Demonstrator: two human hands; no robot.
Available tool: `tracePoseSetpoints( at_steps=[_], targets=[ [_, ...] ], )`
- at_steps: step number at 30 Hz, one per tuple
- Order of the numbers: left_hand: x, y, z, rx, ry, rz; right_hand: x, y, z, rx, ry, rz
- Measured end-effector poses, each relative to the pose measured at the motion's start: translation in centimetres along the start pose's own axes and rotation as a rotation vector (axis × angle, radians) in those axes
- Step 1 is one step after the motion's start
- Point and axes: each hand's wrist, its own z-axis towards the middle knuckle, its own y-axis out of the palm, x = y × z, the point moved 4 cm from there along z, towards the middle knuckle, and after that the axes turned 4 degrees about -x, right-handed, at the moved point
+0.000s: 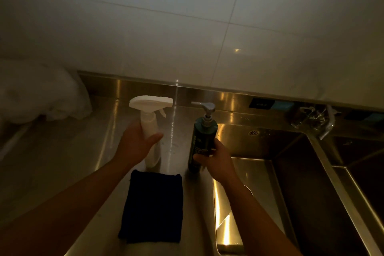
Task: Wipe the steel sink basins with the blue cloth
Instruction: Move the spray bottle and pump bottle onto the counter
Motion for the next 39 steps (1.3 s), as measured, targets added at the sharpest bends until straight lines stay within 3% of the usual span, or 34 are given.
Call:
tracePoseSetpoints(
  at_steps=[20,39],
  targets=[
    [-2.3,1.4,3.0,0.004,0.014,0.023,0.7,3.3,4.1,0.018,0.026,-0.009],
    [-3.0,1.7,3.2,0.01,0.105,0.041,3.4,4.1,4.3,0.0,-0.071,-0.019]
  ],
)
